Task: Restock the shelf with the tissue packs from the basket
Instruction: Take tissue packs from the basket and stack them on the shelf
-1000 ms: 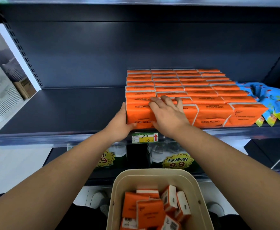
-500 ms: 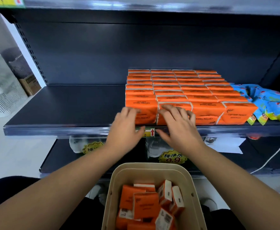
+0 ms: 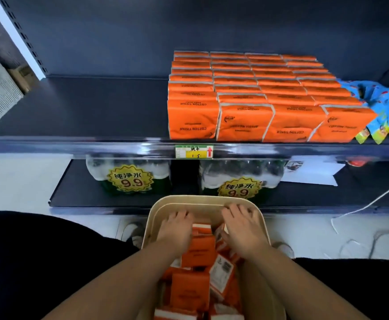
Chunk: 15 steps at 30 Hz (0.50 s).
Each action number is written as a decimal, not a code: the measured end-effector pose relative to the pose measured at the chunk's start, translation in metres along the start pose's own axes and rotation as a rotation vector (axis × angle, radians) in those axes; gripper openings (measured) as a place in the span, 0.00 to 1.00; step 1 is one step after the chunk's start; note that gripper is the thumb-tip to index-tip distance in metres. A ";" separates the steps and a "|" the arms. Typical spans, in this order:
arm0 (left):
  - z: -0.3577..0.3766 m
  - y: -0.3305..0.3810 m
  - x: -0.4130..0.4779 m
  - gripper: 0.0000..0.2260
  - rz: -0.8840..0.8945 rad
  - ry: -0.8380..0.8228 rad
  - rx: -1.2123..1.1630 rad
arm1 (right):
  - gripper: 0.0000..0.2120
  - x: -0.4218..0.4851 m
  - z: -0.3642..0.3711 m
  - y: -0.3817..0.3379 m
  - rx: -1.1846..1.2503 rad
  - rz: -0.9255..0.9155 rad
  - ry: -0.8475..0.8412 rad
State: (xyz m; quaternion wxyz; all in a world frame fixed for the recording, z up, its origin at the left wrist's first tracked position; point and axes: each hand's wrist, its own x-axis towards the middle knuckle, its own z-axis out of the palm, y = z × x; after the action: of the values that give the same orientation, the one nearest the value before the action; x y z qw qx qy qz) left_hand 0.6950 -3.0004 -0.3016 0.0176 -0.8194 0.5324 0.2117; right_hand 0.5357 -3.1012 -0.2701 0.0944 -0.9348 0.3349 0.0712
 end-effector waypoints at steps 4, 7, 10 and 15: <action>0.027 -0.011 0.007 0.25 -0.033 -0.089 0.007 | 0.21 -0.005 0.043 -0.001 0.043 0.009 -0.179; 0.042 -0.017 0.014 0.27 -0.009 -0.173 -0.020 | 0.26 -0.008 0.068 -0.002 0.013 -0.009 -0.288; 0.056 -0.025 0.022 0.31 0.026 -0.243 -0.035 | 0.27 -0.009 0.086 -0.006 -0.011 -0.054 -0.332; 0.073 -0.039 0.032 0.38 0.004 -0.274 -0.058 | 0.32 0.000 0.106 -0.008 0.049 -0.001 -0.364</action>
State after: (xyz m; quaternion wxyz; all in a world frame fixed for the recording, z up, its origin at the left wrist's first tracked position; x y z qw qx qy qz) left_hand 0.7166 -2.9921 -0.3871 0.0659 -0.7821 0.5201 0.3369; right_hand 0.5333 -3.0706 -0.3722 0.1763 -0.9042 0.3133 0.2307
